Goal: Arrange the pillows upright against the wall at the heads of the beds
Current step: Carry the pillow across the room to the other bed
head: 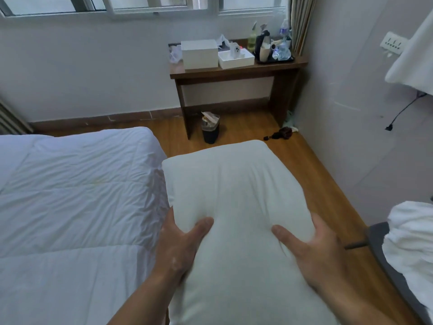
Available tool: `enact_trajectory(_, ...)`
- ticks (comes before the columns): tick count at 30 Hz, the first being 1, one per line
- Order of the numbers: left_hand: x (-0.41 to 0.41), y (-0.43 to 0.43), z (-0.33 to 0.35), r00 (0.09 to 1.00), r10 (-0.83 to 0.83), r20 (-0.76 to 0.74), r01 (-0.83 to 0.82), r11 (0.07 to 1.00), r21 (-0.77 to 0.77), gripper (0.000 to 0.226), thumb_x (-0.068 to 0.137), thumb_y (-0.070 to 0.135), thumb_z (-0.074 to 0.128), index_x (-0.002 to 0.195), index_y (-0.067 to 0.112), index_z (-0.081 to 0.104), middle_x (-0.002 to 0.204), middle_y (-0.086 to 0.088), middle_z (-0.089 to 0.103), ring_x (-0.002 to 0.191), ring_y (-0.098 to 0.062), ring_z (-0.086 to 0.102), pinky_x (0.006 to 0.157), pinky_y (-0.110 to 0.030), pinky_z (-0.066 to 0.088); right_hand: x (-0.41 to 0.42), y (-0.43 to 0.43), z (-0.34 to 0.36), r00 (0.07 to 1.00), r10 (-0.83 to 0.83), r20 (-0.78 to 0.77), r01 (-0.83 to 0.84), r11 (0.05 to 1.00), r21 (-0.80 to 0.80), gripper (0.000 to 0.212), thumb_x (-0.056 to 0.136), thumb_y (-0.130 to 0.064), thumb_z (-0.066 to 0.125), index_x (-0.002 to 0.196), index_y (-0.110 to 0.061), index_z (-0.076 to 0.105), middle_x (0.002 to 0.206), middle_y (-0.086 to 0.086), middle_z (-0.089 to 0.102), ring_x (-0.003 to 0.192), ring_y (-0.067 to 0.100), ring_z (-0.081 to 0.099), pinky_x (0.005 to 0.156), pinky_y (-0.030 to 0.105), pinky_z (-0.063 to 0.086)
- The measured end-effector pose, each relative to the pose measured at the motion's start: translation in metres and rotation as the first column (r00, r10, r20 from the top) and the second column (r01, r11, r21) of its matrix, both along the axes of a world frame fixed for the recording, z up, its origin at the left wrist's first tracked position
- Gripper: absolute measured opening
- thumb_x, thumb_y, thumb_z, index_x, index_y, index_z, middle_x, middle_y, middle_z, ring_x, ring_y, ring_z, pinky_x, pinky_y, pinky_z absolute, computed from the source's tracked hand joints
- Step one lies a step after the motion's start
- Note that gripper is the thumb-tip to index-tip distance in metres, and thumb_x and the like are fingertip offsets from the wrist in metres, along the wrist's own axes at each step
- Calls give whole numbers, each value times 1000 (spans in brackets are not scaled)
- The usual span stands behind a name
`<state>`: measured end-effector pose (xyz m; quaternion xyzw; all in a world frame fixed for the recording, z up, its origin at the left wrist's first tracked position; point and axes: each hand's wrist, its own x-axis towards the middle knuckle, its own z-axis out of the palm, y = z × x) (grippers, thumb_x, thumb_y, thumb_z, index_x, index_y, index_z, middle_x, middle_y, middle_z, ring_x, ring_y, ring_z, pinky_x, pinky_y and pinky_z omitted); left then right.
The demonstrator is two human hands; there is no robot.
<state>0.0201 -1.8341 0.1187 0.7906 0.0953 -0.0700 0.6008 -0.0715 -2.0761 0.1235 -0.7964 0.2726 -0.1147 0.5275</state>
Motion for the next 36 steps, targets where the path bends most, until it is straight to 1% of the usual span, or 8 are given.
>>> enact_trajectory(3, 67, -8, -2, 998, 59, 7, -59, 998, 9, 57, 70, 32, 88, 120, 31, 61, 104, 16, 70, 90, 2, 65, 71, -18, 47, 78, -10, -5, 999, 51, -1, -51, 999, -3, 34, 69, -43, 91, 95, -31, 72, 89, -33, 74, 77, -2, 72, 69, 31, 54)
enact_trajectory(9, 203, -26, 7, 983, 185, 5, -185, 980, 67, 65, 67, 37, 88, 125, 28, 62, 109, 10, 71, 97, -8, 68, 78, -28, 49, 244, -34, -2, 985, 172, -15, -171, 985, 30, 34, 70, -43, 91, 95, -32, 71, 88, -33, 74, 74, -2, 72, 69, 31, 56)
enact_trajectory(13, 285, -32, 12, 970, 245, 3, -245, 968, 62, 62, 68, 32, 89, 124, 25, 63, 109, 8, 72, 94, -2, 66, 75, -25, 48, 343, -41, 5, 969, 247, -30, -245, 968, 59, 32, 72, -40, 91, 95, -32, 69, 87, -36, 72, 75, -10, 69, 63, 27, 53)
enact_trajectory(16, 342, -26, 12, 955, 296, -19, -295, 954, 55, 70, 61, 44, 88, 124, 28, 62, 110, 9, 72, 96, -9, 68, 85, -35, 54, 411, -35, 8, 956, 290, -51, -287, 956, 61, 34, 73, -43, 89, 97, -35, 67, 87, -36, 71, 75, -6, 70, 63, 27, 55)
enact_trajectory(20, 429, -9, 6, 938, 346, -34, -345, 938, 31, 75, 57, 51, 86, 125, 32, 61, 110, 11, 73, 99, -13, 70, 92, -44, 55, 510, -16, 6, 945, 318, -76, -317, 948, 23, 38, 71, -46, 89, 99, -34, 67, 86, -13, 77, 80, 8, 72, 69, 36, 60)
enact_trajectory(25, 553, 34, 0, 934, 355, -28, -355, 935, -3, 66, 67, 40, 87, 126, 30, 59, 108, 12, 72, 98, -10, 68, 89, -40, 55, 639, 29, 1, 942, 323, -85, -326, 945, -12, 40, 71, -52, 87, 100, -36, 65, 91, -14, 76, 82, 10, 73, 71, 41, 65)
enact_trajectory(30, 658, 79, 12, 928, 372, -32, -372, 928, 5, 68, 61, 49, 85, 122, 33, 60, 107, 11, 73, 97, -11, 70, 90, -43, 56, 749, 71, 18, 934, 343, -104, -347, 937, -27, 43, 73, -49, 87, 105, -31, 67, 93, -12, 77, 84, 11, 73, 70, 37, 63)
enact_trajectory(36, 766, 113, 15, 910, 414, -33, -414, 910, 13, 69, 57, 53, 84, 119, 33, 60, 105, 11, 73, 96, -13, 69, 87, -42, 56, 867, 108, 25, 920, 379, -100, -380, 925, 8, 44, 73, -50, 87, 106, -31, 67, 95, -13, 77, 85, 13, 74, 75, 43, 65)
